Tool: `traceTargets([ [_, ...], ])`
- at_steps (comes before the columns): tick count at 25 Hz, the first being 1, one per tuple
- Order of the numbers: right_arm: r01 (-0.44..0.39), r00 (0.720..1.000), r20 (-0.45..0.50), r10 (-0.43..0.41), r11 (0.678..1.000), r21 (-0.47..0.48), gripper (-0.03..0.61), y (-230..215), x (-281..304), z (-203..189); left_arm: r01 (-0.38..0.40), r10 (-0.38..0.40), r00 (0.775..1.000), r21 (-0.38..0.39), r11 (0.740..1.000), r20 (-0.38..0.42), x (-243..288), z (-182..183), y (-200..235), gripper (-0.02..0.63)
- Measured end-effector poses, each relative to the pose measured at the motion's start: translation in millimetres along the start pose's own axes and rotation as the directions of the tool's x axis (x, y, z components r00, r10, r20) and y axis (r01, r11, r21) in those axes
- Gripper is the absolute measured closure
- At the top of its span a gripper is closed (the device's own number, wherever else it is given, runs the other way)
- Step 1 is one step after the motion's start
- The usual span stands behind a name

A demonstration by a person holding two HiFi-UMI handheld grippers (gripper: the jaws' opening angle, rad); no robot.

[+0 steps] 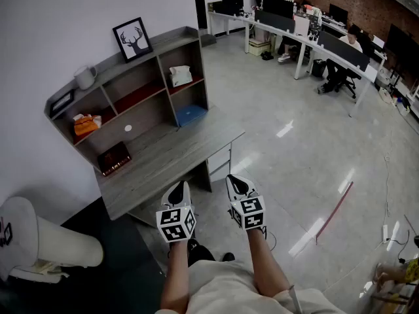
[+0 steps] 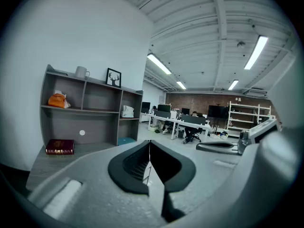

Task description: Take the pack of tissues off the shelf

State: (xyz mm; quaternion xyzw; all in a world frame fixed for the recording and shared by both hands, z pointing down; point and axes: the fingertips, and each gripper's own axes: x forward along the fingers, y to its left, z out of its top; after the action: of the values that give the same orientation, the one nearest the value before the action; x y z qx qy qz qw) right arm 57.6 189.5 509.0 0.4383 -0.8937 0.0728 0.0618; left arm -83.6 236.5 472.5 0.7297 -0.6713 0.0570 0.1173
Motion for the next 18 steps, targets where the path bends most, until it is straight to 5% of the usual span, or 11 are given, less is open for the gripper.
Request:
traceTargets([
  [10, 0.007, 1.000, 0.006, -0.007, 1.000, 0.029, 0.563, -6.2, -5.0, 1.5, 0.072, -0.072, 0.997, 0.031, 0.997, -0.007, -4.5, -7.9, -21.1, 0.605],
  [14, 0.008, 1.000, 0.015, -0.011, 0.992, 0.127, 0.563, -13.5, 1.4, -6.0, 0.054, -0.054, 0.999, 0.035, 0.998, -0.004, -6.7, -13.2, -8.3, 0.606],
  [18, 0.023, 1.000, -0.021, -0.021, 0.993, 0.114, 0.563, -17.3, 10.1, -18.3, 0.019, -0.019, 1.000, 0.031, 0.999, -0.001, 6.2, -12.8, 12.1, 0.604],
])
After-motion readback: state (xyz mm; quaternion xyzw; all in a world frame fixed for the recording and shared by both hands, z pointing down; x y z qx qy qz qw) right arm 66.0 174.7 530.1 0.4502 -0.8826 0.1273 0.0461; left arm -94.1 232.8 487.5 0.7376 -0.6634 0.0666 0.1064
